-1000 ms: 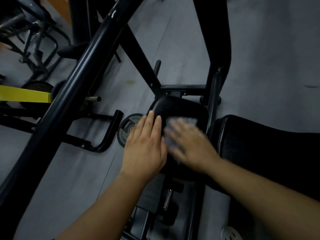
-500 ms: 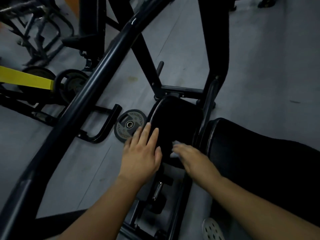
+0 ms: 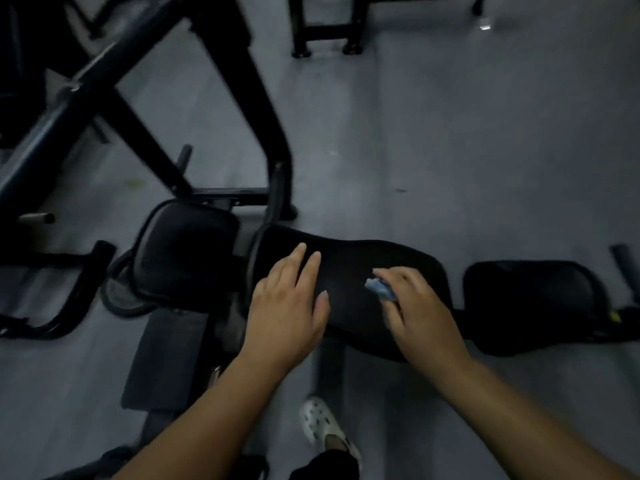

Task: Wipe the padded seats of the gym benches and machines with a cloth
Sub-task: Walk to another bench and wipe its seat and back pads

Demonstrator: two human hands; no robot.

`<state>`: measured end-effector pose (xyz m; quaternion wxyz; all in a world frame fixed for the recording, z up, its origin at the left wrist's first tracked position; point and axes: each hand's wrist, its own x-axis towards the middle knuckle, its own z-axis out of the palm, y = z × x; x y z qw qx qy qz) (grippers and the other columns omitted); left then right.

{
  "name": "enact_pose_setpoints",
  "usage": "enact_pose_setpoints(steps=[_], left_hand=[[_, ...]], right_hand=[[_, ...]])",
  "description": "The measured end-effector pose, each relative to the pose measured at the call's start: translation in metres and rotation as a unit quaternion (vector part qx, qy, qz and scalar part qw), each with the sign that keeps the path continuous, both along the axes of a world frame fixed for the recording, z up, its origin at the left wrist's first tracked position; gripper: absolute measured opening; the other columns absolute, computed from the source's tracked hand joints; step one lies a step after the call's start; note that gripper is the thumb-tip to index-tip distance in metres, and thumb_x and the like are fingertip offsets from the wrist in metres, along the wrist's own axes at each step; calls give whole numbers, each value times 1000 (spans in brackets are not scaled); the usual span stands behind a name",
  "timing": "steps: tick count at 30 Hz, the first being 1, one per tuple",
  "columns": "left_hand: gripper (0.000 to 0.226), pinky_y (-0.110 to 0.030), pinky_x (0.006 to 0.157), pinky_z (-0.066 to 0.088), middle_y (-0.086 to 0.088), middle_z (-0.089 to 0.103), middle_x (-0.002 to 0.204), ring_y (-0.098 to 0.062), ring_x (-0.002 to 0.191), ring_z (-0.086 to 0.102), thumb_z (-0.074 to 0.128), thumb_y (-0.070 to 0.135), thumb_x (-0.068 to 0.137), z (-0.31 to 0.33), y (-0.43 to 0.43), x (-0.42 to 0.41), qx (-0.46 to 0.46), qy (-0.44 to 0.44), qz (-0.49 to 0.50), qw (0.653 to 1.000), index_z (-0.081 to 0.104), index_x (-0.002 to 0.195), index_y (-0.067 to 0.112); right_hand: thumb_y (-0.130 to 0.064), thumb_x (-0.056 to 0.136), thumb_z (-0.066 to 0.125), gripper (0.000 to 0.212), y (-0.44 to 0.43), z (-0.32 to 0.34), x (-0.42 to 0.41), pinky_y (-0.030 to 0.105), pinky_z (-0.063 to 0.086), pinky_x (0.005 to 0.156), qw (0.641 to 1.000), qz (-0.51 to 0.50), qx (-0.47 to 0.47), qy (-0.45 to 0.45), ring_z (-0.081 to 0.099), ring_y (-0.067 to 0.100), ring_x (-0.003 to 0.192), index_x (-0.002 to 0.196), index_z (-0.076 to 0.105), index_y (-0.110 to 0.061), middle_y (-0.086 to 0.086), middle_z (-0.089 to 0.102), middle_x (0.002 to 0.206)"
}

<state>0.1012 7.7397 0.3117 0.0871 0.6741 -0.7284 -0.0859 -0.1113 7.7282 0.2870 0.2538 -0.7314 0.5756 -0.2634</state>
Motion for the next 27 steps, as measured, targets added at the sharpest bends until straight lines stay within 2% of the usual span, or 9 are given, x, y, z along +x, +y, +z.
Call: enact_pose_setpoints(steps=[5,7,10,14,20,24,27], left_hand=[[63,-46,105,45,-8,40,155,-28,136,43,39,46,94,34,20,-158,-30,46,-136,989,43,148,14],[63,-47,104,46,-9,42,153,-29,135,45,40,47,93,44,37,-219,-33,61,-192,979,46,147,14],[64,-45,106,44,-6,39,156,-29,136,45,37,50,94,53,61,-307,-20,68,-282,957,42,149,19],[63,-46,106,44,-4,38,157,-28,137,44,40,48,93,59,87,-408,-11,86,-401,912,44,148,18],[63,-45,105,43,-7,40,155,-28,135,44,43,45,92,65,117,-540,6,91,-579,810,42,148,16],[65,-46,109,39,-5,33,159,-28,140,39,33,48,93,62,159,-613,31,79,-695,714,36,151,18],[65,-44,111,36,-3,33,159,-26,139,38,31,49,94,55,211,-656,49,77,-760,644,36,151,19]], right_hand=[[-15,96,58,36,85,33,-156,36,53,90,988,-153,-18,-15,57,13,113,132,59,-19,-8,52,128],[-12,96,59,37,129,45,-213,34,52,88,975,-221,-24,-4,57,13,112,133,59,-19,-8,53,128],[-10,94,62,40,194,58,-289,35,53,83,944,-329,-21,23,57,13,110,133,59,-21,-9,53,128],[-12,94,61,40,270,65,-358,39,54,86,887,-460,5,30,57,11,110,132,58,-24,-13,51,127],[-14,94,61,38,341,69,-408,42,55,84,784,-618,30,50,59,16,107,131,59,-20,-9,51,129],[-14,97,58,38,390,75,-418,34,53,84,688,-723,37,43,57,13,107,134,58,-19,-8,49,132],[-14,97,57,40,440,74,-412,36,54,86,607,-793,48,34,55,13,112,136,56,-20,-11,46,135]])
